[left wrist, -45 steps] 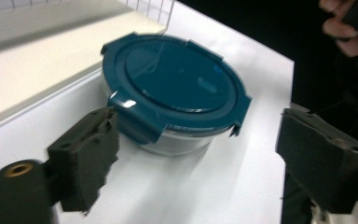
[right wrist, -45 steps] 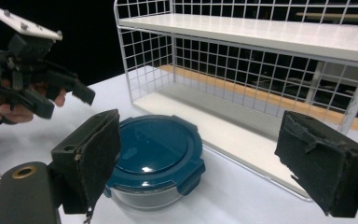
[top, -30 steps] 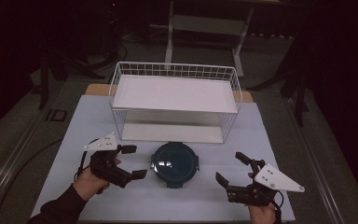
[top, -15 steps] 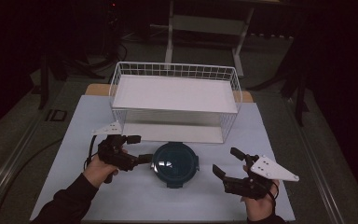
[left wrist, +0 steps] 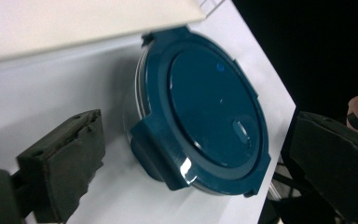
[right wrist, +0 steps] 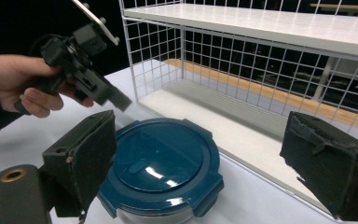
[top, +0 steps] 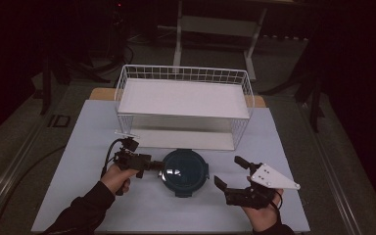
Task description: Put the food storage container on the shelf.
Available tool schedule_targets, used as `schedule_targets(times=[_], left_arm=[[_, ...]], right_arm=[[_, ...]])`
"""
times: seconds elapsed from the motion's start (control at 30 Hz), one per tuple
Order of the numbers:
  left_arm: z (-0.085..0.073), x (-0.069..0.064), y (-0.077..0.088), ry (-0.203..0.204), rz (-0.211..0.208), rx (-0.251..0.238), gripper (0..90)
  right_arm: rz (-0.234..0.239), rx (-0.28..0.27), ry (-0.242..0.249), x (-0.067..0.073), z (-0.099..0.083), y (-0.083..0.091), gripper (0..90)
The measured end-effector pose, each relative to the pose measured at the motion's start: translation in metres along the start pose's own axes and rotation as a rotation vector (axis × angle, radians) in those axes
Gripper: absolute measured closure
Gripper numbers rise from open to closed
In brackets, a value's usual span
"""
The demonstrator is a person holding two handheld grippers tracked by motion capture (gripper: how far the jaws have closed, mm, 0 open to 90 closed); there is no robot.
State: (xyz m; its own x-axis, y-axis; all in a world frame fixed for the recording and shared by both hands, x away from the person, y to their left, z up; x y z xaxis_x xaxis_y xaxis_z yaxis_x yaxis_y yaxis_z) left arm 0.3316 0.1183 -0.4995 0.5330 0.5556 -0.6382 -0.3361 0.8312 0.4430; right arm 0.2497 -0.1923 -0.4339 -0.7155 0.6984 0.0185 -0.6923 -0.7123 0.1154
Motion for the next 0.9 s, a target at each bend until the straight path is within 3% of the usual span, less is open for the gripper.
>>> schedule_targets(times=[0.13, 0.43, 0.5, 0.73, 0.83, 0.9], left_arm=[[-0.004, 0.006, -0.006, 0.043, 0.007, 0.037, 7.3], [-0.010, 0.022, -0.014, 0.195, -0.010, 0.071, 29.2], [-0.010, 0.024, -0.015, 0.212, -0.015, 0.077, 35.6], [-0.015, 0.030, -0.021, 0.257, -0.023, 0.121, 44.4], [-0.016, 0.032, -0.022, 0.293, -0.050, 0.120, 47.3], [-0.015, 0.031, -0.022, 0.293, -0.056, 0.121, 51.2]], right_arm=[[0.023, 0.008, 0.008, 0.003, -0.003, 0.000, 10.1], [0.046, 0.026, 0.011, 0.007, -0.003, 0.001, 12.7], [0.049, 0.030, 0.013, 0.007, -0.004, 0.001, 13.3], [0.050, 0.038, 0.014, 0.007, -0.005, 0.001, 13.5], [0.050, 0.038, 0.014, 0.006, -0.005, 0.001, 13.5], [0.053, 0.037, 0.014, 0.006, -0.005, 0.002, 13.9]])
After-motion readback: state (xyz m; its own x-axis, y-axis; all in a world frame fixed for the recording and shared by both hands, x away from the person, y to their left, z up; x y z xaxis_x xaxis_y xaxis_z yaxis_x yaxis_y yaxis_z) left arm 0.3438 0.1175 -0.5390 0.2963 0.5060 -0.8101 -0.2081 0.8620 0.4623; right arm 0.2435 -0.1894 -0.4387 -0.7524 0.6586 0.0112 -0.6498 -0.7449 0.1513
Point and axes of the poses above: each handheld gripper's, and its own axes: y roughly backward along the jaws, z roughly out of its top, x roughly to its left, the point moved 4 cm from there along -y, roughly forward along the jaws, and after that the axes turned 9 degrees about -x, right-handed, at the moved point
